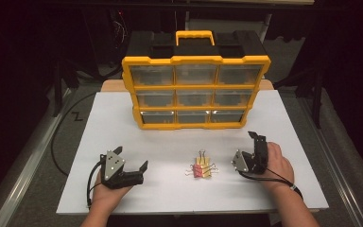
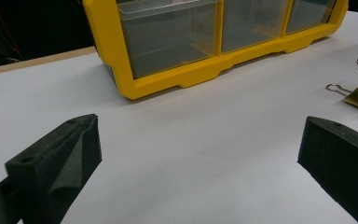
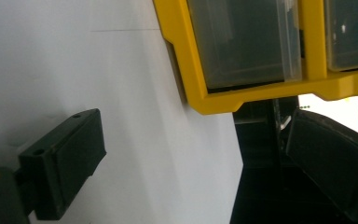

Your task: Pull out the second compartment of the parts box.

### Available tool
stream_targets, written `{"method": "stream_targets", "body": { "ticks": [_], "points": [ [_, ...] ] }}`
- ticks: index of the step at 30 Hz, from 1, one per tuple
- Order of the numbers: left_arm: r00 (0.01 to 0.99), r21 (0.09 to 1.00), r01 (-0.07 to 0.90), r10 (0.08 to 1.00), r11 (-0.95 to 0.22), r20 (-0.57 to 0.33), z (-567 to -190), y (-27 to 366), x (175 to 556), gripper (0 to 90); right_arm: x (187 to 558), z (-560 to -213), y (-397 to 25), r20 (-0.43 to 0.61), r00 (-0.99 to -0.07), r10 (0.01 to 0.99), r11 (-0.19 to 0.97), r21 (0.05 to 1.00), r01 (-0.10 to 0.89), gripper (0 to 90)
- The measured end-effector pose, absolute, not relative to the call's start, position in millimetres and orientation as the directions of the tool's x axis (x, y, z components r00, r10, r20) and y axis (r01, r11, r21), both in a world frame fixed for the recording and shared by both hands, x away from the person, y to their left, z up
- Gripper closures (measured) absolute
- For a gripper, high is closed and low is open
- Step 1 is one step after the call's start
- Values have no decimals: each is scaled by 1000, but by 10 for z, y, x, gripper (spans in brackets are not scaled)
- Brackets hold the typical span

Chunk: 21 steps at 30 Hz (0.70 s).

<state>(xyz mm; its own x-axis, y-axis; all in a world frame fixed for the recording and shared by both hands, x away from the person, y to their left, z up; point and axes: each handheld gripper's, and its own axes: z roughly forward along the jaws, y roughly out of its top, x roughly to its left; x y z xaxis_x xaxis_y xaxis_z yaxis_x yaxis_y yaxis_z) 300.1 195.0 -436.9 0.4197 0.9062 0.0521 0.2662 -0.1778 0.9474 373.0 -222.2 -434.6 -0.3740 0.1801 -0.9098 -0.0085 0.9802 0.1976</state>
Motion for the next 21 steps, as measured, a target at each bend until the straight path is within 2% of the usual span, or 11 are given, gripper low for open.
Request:
{"method": "stream_targets", "body": {
  "ticks": [3,5,7,11,21],
  "points": [
    [419,948,267,907,-176,50,-4367,1950,2999,2,3715,-4344,-2210,-915,-364,173,981,192,-14,108],
    [418,948,267,907,-174,48,-4366,1951,2998,2,3696,-4340,-2187,-927,-343,152,985,172,-29,183],
    [419,948,268,906,-175,49,-4364,1952,2996,2,3693,-4339,-2181,-930,-336,151,985,170,-28,194],
    [419,946,273,907,-175,46,-4364,1950,2996,2,3680,-4342,-2152,-939,-317,130,989,148,-32,285],
    [412,947,271,910,-175,50,-4352,1962,2983,2,3682,-4358,-2094,-949,-300,100,994,110,-19,399]
  ]
}}
